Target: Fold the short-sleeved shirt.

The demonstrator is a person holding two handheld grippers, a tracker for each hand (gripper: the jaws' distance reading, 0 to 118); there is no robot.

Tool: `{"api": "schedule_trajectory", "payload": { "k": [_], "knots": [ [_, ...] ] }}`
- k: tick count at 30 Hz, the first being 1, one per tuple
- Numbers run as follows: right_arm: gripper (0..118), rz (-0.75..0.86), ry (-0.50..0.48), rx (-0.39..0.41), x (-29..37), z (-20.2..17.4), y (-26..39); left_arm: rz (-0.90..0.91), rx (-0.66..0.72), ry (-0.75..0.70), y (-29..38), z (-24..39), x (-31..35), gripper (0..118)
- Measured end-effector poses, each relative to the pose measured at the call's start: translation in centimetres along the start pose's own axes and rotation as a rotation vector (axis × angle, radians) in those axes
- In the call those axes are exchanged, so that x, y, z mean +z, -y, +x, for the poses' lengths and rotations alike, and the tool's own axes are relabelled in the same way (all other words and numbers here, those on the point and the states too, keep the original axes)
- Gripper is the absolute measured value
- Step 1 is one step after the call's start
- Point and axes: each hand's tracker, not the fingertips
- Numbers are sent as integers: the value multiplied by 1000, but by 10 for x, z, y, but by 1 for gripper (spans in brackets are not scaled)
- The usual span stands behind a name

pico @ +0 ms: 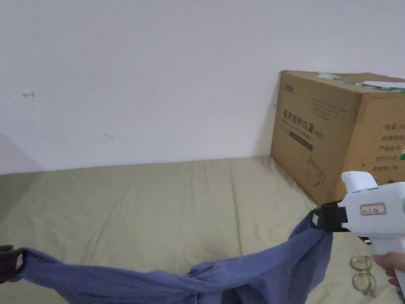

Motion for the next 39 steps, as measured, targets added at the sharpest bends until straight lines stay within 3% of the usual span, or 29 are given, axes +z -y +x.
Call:
{"api": "schedule_trajectory", "payload": {
  "k": [7,16,23,31,39],
  "knots": [
    [5,173,26,60,39,-26,-79,110,43,-5,-77,-7,30,3],
    [5,257,56,82,48,-53,-167,205,27,-50,-155,-8,29,3],
    [5,310,143,113,23,-70,-242,224,-80,-118,-222,-7,-6,3],
    [5,376,232,142,-23,-87,-326,303,-77,-158,-293,-5,-59,3],
    [5,385,282,155,-92,-79,-347,373,-59,-223,-309,-11,-133,3]
  ]
}}
